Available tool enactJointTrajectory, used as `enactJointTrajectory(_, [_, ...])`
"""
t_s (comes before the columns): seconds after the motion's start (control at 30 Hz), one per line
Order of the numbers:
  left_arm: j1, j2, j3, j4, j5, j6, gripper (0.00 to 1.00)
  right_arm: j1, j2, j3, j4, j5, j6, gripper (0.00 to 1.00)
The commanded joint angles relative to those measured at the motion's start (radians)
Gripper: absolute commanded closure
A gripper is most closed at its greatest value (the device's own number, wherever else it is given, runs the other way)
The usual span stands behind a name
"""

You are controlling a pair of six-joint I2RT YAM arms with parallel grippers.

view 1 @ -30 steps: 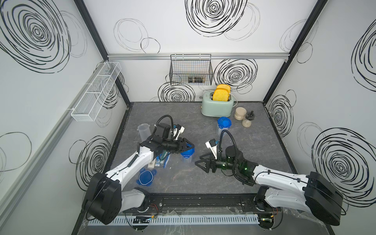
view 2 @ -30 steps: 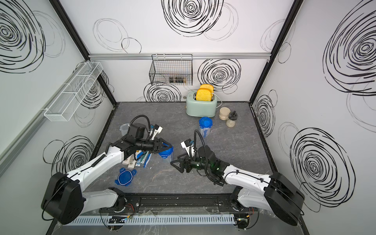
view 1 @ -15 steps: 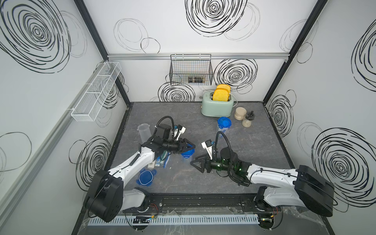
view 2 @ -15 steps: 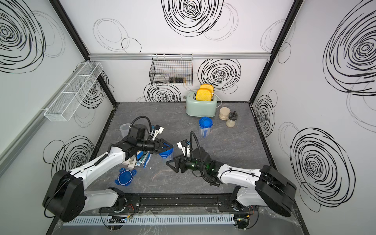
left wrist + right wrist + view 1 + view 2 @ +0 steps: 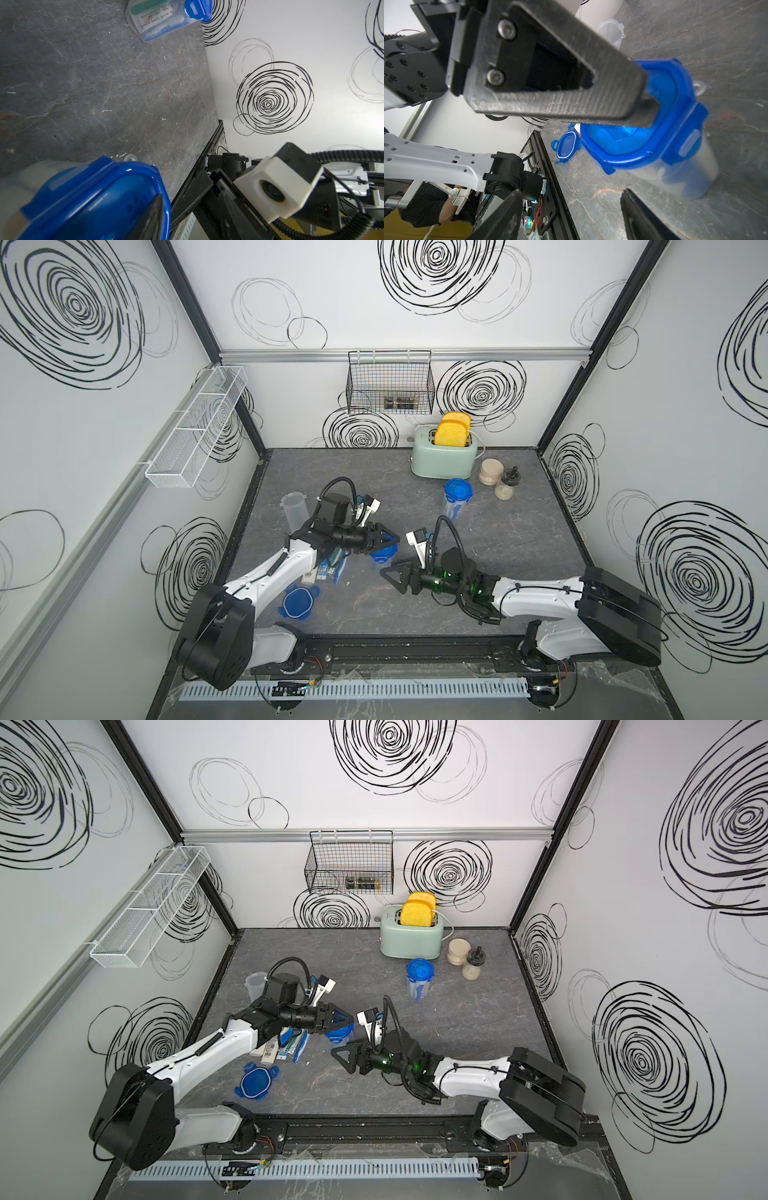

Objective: Take out toiletry kits
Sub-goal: Unfasten the latch on the container.

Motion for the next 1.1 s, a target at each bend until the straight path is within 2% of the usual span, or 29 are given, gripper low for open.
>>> enactJointTrajectory(0.0, [0.010, 0.034, -0.033, -0.048, -0.044, 0.005, 0.51, 0.014, 0.029, 0.009, 0.093, 0.039, 0.018, 0.24])
enactJointTrajectory(0.6, [0.015, 0.031, -0.042, -0.043, -0.038, 0.010, 0.51, 0.033, 0.131, 0.062, 0.147, 0.079, 0.008, 0.24])
enactJointTrajectory(0.87, [0.015, 0.033, -0.049, -0.044, -0.042, 0.013, 0.51, 0.032, 0.123, 0.069, 0.176, 0.062, -0.012, 0.24])
enactJointTrajectory(1.07, [0.014, 0.030, -0.062, -0.040, -0.044, 0.010, 0.50, 0.023, 0.120, 0.072, 0.221, 0.001, -0.046, 0.24])
